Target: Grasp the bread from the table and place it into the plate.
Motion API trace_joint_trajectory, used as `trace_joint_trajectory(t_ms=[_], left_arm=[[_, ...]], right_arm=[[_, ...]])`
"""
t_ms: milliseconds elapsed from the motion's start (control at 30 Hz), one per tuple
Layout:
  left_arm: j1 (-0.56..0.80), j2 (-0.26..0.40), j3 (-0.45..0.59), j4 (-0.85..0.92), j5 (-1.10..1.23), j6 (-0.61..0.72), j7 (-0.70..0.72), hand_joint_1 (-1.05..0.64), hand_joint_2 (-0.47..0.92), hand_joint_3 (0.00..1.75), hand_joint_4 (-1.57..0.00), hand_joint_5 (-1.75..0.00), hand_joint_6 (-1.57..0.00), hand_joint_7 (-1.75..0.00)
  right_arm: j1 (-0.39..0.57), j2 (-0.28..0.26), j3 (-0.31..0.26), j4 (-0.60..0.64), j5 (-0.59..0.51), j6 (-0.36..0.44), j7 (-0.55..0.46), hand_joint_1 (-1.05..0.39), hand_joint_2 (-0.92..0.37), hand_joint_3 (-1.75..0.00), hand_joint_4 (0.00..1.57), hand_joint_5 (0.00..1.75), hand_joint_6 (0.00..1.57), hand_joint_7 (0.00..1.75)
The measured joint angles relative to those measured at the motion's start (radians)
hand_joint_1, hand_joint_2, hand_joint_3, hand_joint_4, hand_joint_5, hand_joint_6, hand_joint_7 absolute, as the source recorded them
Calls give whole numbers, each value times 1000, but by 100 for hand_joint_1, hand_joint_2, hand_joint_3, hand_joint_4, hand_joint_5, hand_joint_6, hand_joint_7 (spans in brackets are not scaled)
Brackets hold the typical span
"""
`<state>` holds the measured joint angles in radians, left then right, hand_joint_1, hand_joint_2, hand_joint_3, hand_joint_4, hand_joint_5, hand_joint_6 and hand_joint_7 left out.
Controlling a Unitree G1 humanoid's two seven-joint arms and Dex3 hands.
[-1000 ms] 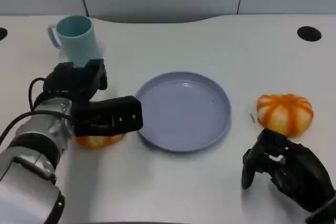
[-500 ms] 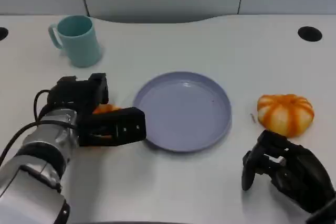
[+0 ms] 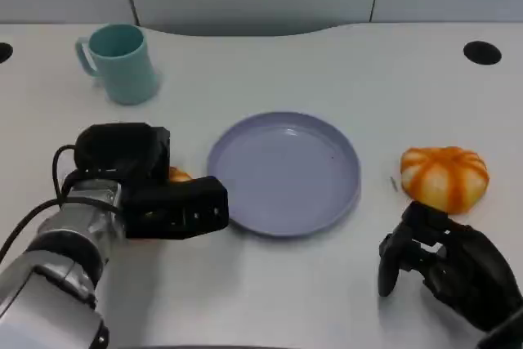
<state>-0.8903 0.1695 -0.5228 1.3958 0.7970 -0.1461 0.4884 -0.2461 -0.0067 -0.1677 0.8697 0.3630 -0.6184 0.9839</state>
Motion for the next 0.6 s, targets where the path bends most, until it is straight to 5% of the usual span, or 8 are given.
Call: trace_joint_trajectory(t_ms=[267, 333, 400, 600], left_arm=[[0, 4, -12, 0, 10, -46, 68, -105, 65, 126, -157, -175, -157, -175], [0, 6, -13, 0, 10, -55, 75, -105, 67, 120, -157, -175, -153, -175], [0, 7, -14, 0, 10, -58, 75, -105, 71, 111, -157, -175, -124, -175], [0, 9, -15, 0, 10, -59, 84, -105, 84, 91, -151, -175, -129, -175]], right_arm=[[-7, 0, 0, 15, -6, -18, -14, -75, -92, -26, 64, 169, 54, 139], [-10, 1, 0, 22, -3, -18, -11, -75, -92, -27, 64, 169, 55, 139], [-10, 1, 0, 23, -2, -17, -10, -74, -92, -26, 63, 168, 54, 139], [-17, 2, -7, 42, 5, -17, 7, -75, -92, -25, 63, 168, 56, 138]])
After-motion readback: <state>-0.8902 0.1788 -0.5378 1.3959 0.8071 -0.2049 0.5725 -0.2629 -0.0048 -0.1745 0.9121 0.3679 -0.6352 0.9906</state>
